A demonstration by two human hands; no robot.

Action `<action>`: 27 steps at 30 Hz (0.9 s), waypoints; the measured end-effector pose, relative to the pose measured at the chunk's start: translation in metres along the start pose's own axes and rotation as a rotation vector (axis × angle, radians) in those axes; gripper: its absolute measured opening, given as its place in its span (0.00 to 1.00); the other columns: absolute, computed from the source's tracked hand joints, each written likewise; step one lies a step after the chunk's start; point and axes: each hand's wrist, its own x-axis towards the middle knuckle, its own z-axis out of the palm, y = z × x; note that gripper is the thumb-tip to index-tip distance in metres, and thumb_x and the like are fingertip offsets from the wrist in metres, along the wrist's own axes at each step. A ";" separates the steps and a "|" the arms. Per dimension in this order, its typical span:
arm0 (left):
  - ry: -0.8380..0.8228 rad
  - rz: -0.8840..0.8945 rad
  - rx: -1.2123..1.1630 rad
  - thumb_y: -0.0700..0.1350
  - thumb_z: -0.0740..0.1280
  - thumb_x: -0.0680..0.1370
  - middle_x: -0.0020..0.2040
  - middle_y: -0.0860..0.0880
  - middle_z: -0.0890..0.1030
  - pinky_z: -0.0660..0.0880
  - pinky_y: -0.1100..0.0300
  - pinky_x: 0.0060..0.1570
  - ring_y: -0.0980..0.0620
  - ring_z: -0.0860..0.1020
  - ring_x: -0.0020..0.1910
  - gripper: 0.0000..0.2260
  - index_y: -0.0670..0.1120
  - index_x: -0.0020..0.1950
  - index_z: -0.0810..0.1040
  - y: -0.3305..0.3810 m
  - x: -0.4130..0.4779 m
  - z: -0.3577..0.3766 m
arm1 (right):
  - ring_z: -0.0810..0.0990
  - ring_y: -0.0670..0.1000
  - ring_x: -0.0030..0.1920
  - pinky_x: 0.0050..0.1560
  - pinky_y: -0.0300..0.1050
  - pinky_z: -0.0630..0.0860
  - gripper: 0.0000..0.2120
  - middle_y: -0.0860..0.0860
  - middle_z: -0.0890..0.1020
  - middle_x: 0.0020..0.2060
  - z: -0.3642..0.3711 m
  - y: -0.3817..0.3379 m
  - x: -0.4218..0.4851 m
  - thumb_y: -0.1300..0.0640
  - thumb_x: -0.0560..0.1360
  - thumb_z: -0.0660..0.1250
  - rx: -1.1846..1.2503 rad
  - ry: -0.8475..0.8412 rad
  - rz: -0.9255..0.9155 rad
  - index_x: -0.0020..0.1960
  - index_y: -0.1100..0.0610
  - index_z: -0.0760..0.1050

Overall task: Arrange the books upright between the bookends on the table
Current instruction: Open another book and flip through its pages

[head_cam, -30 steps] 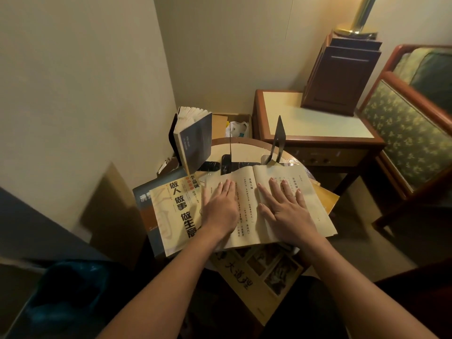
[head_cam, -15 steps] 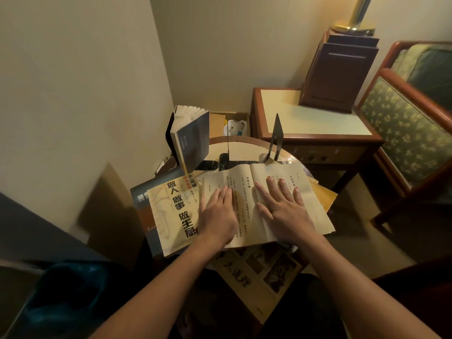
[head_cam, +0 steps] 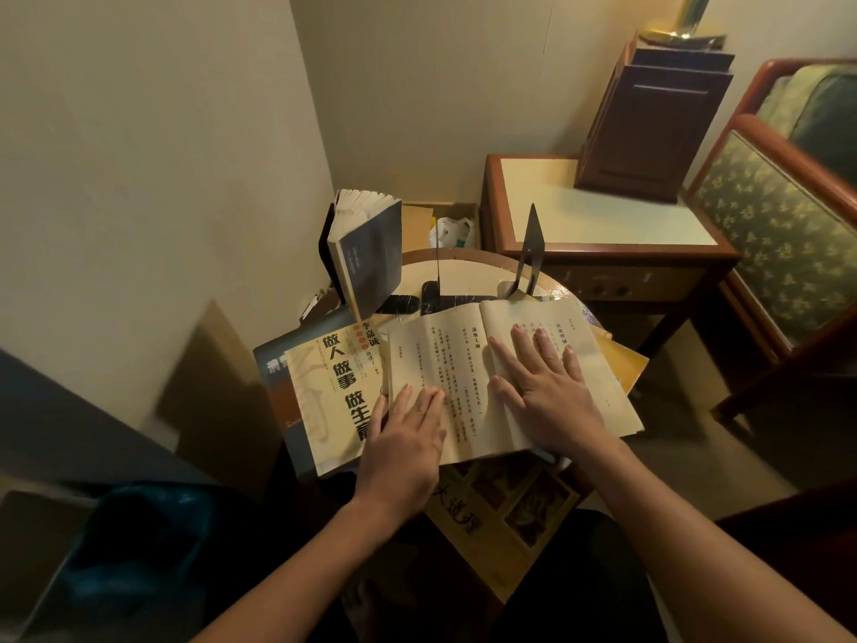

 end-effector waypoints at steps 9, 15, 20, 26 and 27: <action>-0.017 -0.089 -0.001 0.53 0.45 0.86 0.82 0.54 0.52 0.47 0.39 0.79 0.47 0.49 0.82 0.24 0.54 0.82 0.48 -0.011 0.087 -0.021 | 0.29 0.51 0.77 0.75 0.58 0.30 0.29 0.43 0.34 0.79 0.003 0.000 0.003 0.30 0.80 0.38 -0.003 0.007 0.014 0.77 0.34 0.33; 0.016 -0.137 -0.151 0.53 0.47 0.86 0.82 0.55 0.53 0.45 0.43 0.79 0.48 0.49 0.82 0.24 0.55 0.82 0.49 -0.003 0.062 -0.015 | 0.29 0.51 0.77 0.75 0.58 0.30 0.28 0.44 0.34 0.79 0.004 0.001 0.003 0.31 0.80 0.39 -0.002 0.006 0.019 0.77 0.33 0.34; 0.032 -0.114 -0.191 0.56 0.50 0.85 0.81 0.59 0.46 0.41 0.44 0.79 0.51 0.41 0.81 0.26 0.57 0.82 0.47 -0.002 -0.002 0.002 | 0.30 0.51 0.78 0.77 0.61 0.33 0.29 0.44 0.35 0.79 0.005 0.002 0.002 0.30 0.80 0.38 0.010 0.019 -0.003 0.77 0.33 0.34; 0.024 -0.211 -0.185 0.64 0.48 0.83 0.83 0.51 0.42 0.37 0.46 0.78 0.48 0.41 0.81 0.30 0.57 0.82 0.44 -0.008 0.002 0.007 | 0.31 0.51 0.78 0.77 0.61 0.34 0.29 0.44 0.35 0.79 0.003 0.001 0.001 0.31 0.80 0.39 0.019 0.009 0.002 0.77 0.33 0.34; 0.013 -0.240 -0.195 0.67 0.47 0.82 0.83 0.48 0.43 0.37 0.45 0.78 0.48 0.41 0.81 0.31 0.57 0.82 0.44 -0.010 0.010 0.006 | 0.31 0.51 0.78 0.77 0.60 0.34 0.29 0.44 0.35 0.79 0.003 0.001 0.001 0.31 0.80 0.39 0.022 0.004 0.005 0.77 0.33 0.34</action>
